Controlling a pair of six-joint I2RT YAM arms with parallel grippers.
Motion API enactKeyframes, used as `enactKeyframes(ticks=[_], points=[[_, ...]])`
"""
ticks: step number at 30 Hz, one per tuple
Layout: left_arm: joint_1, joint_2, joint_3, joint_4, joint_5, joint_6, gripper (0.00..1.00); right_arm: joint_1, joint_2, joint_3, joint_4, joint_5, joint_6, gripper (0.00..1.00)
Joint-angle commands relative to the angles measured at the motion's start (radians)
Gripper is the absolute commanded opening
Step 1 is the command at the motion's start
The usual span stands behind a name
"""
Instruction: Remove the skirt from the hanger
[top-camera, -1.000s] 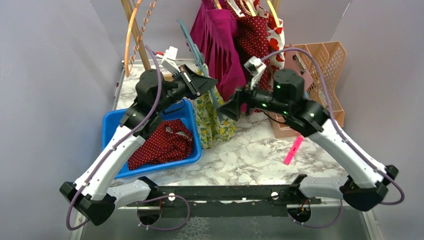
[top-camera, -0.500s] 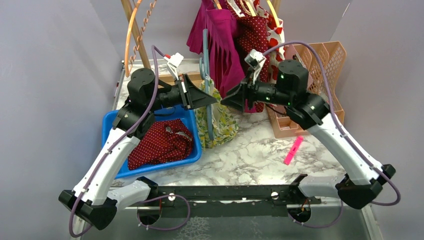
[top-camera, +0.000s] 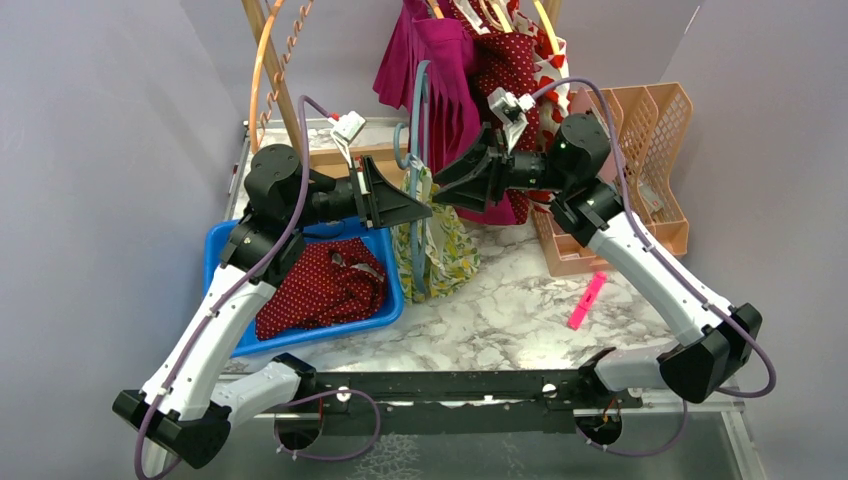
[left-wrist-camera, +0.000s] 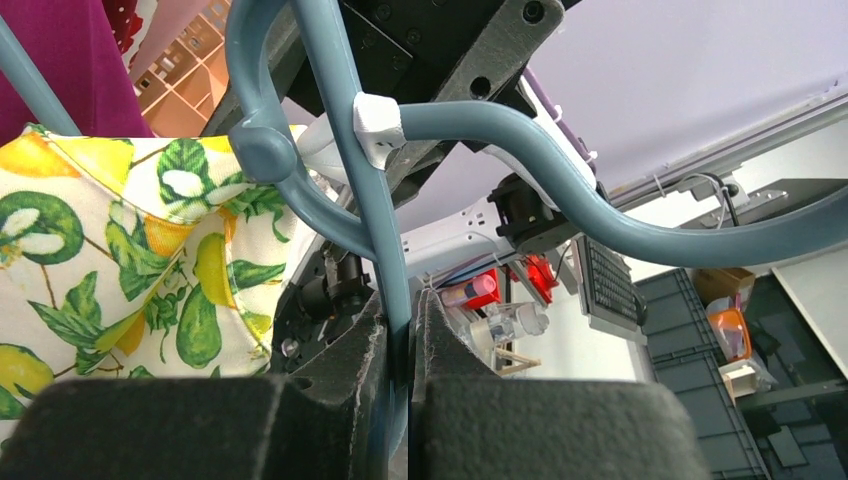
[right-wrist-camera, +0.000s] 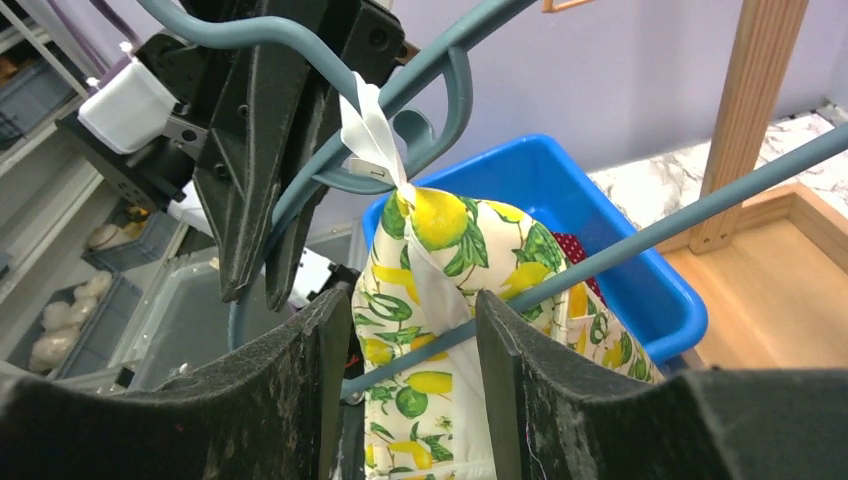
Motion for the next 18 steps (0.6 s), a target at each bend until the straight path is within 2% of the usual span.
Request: enactKeyframes(ticks=[1,7,15,17,18], points=[[0.006,-0.011,-0.002,0.108,0.016,-0.012,0.0,0.007,-0.002,-0.021,0.172,-0.045,0.101,0.54],[0.005,-0.004,-0.012,0.126,0.029,-0.028,0.0,0.017,0.039,0.021,0.131,-0.002,0.05,0.38],[0.005,0.02,-0.019,0.131,0.037,-0.036,0.0,0.027,0.097,0.058,0.154,0.018,0.025,0.43],[0.005,0.019,-0.021,0.136,0.038,-0.043,0.0,0.03,0.12,0.075,0.166,0.013,0.034,0.37],[0.005,0.022,-0.02,0.135,0.038,-0.043,0.0,0.03,0.131,0.082,0.167,0.011,0.036,0.29]])
